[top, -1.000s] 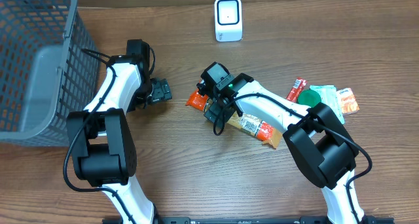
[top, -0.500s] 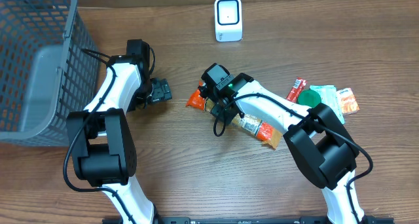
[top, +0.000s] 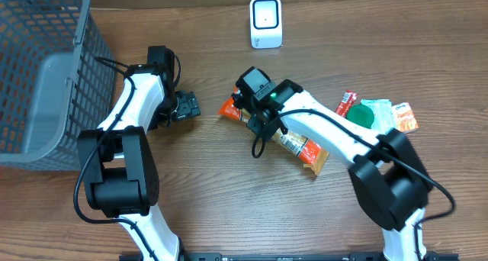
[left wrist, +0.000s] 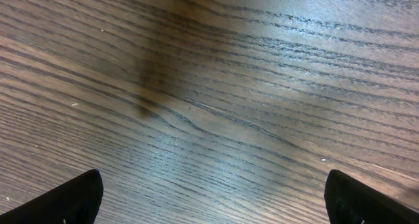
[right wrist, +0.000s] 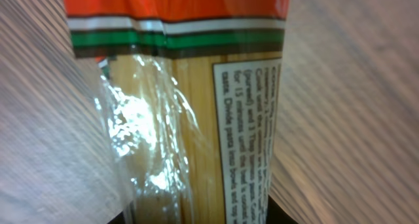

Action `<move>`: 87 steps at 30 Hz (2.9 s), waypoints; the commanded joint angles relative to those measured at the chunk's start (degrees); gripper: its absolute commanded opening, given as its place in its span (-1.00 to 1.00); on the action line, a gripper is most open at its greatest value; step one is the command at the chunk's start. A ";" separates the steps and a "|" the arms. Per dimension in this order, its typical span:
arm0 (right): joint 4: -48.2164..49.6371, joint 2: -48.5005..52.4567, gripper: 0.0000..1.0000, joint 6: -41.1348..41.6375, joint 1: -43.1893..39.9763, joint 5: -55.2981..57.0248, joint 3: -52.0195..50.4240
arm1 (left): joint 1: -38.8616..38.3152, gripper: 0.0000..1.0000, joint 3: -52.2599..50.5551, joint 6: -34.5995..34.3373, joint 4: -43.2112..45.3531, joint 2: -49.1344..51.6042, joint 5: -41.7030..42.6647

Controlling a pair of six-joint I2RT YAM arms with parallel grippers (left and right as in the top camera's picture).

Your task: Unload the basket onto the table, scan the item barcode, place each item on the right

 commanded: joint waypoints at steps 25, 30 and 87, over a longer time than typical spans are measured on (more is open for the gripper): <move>0.76 -5.66 -0.72 4.33 -0.04 -8.41 -0.55 | 0.13 1.00 0.55 -0.79 -0.07 -0.07 -0.70; 4.74 -5.66 0.11 4.31 -0.04 -7.98 -4.79 | 0.13 0.99 0.55 -0.79 -0.07 -0.07 -0.70; -8.35 2.93 -0.60 -10.69 -8.13 -23.06 0.57 | 0.13 0.99 0.55 -0.79 -0.07 -0.07 -0.70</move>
